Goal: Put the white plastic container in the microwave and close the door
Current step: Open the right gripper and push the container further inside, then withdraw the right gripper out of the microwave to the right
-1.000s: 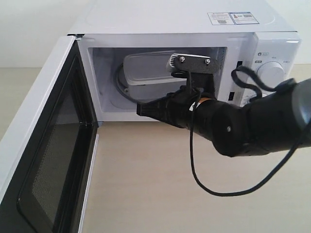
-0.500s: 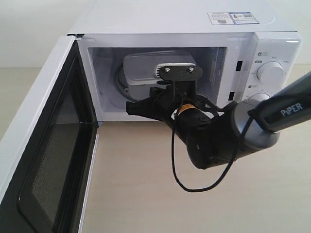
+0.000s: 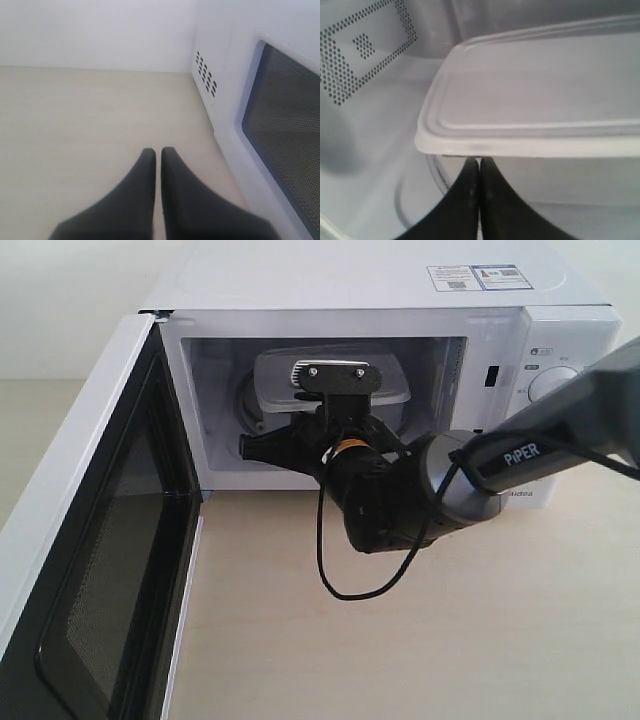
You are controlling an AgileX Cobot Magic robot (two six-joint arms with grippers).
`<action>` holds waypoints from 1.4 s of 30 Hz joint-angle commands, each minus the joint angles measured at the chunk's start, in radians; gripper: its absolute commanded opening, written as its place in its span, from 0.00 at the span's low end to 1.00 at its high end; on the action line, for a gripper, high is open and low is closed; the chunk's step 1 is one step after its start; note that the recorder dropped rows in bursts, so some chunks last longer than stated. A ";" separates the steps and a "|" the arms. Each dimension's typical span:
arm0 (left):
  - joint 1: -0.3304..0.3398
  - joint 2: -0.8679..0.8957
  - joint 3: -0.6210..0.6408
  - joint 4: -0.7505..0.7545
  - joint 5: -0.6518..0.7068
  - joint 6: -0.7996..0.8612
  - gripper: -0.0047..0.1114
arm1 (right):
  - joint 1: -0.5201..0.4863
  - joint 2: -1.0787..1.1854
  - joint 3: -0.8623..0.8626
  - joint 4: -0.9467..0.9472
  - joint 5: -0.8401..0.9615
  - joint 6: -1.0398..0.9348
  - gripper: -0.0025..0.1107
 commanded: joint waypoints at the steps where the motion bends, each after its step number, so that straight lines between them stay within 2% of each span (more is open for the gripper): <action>1: 0.003 -0.003 0.004 0.000 0.003 0.001 0.08 | -0.005 0.003 -0.008 0.009 0.016 -0.009 0.02; 8: 0.003 -0.003 0.004 0.000 0.003 0.001 0.08 | 0.018 -0.056 -0.008 0.000 0.121 -0.044 0.02; 12: 0.003 -0.003 0.004 0.000 0.003 0.001 0.08 | 0.051 -0.120 0.043 0.000 0.121 -0.066 0.02; 19: 0.003 -0.003 0.004 0.000 0.003 0.001 0.08 | 0.116 -0.263 0.282 0.000 0.049 -0.071 0.02; 27: 0.003 -0.003 0.004 0.000 0.001 0.000 0.08 | 0.175 -0.506 0.655 0.005 -0.083 -0.080 0.02; 32: 0.003 -0.003 0.004 0.000 0.001 0.000 0.08 | 0.175 -0.687 0.835 0.109 -0.165 -0.080 0.02; 36: 0.003 -0.003 0.004 0.000 0.001 0.000 0.08 | 0.175 -0.778 0.888 0.200 -0.199 -0.080 0.02; 42: 0.003 -0.003 0.004 0.000 0.001 0.000 0.08 | 0.175 -0.821 0.887 0.215 -0.180 -0.080 0.02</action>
